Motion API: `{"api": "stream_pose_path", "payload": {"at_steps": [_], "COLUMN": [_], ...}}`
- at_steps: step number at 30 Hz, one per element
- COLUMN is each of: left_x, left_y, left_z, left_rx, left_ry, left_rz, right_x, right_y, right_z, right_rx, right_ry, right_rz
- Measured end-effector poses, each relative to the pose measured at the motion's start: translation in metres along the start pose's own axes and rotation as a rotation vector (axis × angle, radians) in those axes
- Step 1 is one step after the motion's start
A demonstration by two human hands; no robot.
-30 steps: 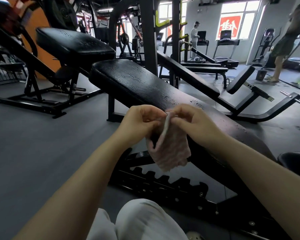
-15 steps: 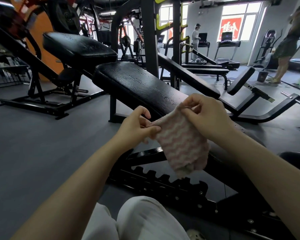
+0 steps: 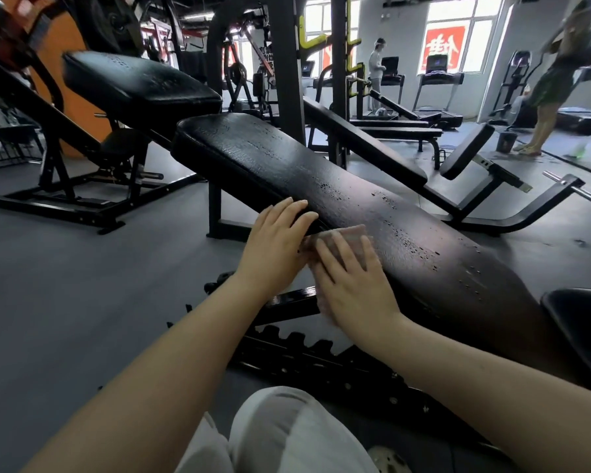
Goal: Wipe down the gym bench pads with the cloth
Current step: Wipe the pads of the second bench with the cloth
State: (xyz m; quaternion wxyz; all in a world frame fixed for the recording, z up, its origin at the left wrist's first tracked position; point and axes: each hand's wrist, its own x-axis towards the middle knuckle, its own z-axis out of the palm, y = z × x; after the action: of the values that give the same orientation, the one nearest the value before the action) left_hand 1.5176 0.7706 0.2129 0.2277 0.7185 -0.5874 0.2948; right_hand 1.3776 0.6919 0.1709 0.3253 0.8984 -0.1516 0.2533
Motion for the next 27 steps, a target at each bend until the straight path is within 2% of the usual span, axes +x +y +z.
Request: {"api": "stream_pose_path", "payload": {"at_steps": [4,6,8,12,17,20,23,27], "left_x": [-0.004,-0.004,-0.004,-0.006,-0.021,-0.033,-0.035,-0.030], "left_y": [-0.014,-0.012,-0.006,0.008,0.041,0.058,0.070,0.086], "left_z": [-0.009,-0.013,-0.014,-0.011,0.007,0.020,0.024,0.026], "left_rx": [0.027,0.032,0.042,0.077,0.081,0.092,0.092,0.081], "left_ry": [-0.158,-0.183,-0.209,-0.180,-0.147,-0.175,-0.190,-0.213], "left_rz": [0.087,0.072,0.051,0.061,0.328,0.483,0.530,0.557], "right_x": [0.023,0.026,0.023,-0.018,-0.130,-0.192,-0.196,-0.170], "right_y": [-0.005,-0.011,-0.007,0.016,0.061,0.092,0.091,0.070], "right_z": [0.009,0.016,0.021,0.024,0.027,0.038,0.049,0.066], "right_rx": [-0.339,-0.437,-0.407,-0.361,-0.378,-0.432,-0.449,-0.378], "right_ry": [-0.165,-0.161,-0.105,-0.019,-0.042,-0.082,-0.089,0.007], "right_rz": [-0.065,-0.043,-0.022,-0.162,-0.328,-0.337,-0.278,-0.250]}}
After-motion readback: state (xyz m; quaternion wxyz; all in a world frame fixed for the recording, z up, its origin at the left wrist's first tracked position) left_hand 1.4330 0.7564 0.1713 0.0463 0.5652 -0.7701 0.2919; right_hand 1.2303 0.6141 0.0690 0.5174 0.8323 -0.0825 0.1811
